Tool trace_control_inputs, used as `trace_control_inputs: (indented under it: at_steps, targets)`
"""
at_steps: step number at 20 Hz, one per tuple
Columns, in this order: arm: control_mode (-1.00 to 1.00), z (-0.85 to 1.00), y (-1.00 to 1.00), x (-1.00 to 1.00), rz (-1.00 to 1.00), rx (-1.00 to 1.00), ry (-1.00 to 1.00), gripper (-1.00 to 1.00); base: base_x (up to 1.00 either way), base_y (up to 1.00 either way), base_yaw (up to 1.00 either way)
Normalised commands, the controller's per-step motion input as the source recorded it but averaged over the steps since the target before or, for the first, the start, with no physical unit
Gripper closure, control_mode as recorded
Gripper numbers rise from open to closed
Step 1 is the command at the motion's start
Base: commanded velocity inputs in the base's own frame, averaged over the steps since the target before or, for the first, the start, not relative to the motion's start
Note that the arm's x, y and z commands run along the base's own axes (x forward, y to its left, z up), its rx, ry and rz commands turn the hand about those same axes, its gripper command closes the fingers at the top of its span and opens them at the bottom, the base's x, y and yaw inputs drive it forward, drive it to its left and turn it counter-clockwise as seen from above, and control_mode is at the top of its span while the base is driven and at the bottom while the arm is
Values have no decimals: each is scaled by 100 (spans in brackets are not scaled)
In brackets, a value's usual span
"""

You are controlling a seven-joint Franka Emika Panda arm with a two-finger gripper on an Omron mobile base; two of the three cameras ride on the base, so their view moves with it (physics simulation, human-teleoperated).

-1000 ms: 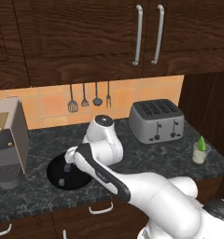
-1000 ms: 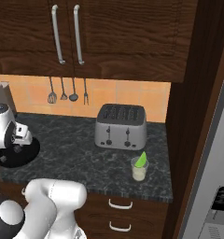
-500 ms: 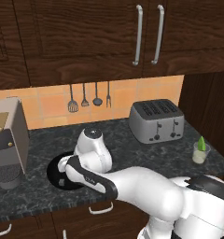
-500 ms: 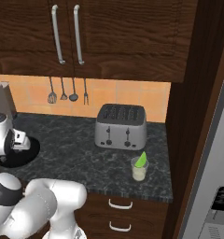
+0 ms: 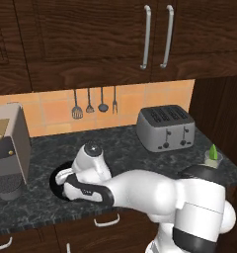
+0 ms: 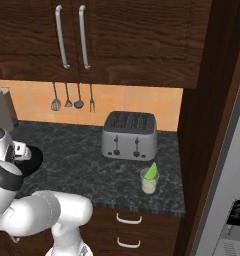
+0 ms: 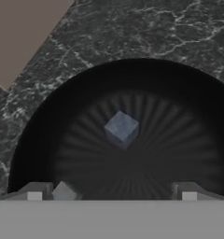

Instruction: Grab a lemon wedge from the fridge and one ice cube from the ice bowl, and put them in the glass of lemonade.

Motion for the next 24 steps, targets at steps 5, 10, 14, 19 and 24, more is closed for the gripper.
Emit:
trace_control_inputs:
  at_steps: [5, 10, 14, 19, 24]
  targets:
    - [-100, 13, 0, 29, 0, -4, 7, -100, 0, 0, 0]
    - [-100, 24, 2, 14, 0, -14, 18, -100, 0, 0, 0]
    - [-100, -14, 18, -1, 0, -7, 1, -100, 0, 0, 0]
    - [-100, -44, 22, 17, 2, -1, 0, -100, 0, 0, 0]
    - [-100, -5, 3, 40, 1, -1, 10, -100, 0, 0, 0]
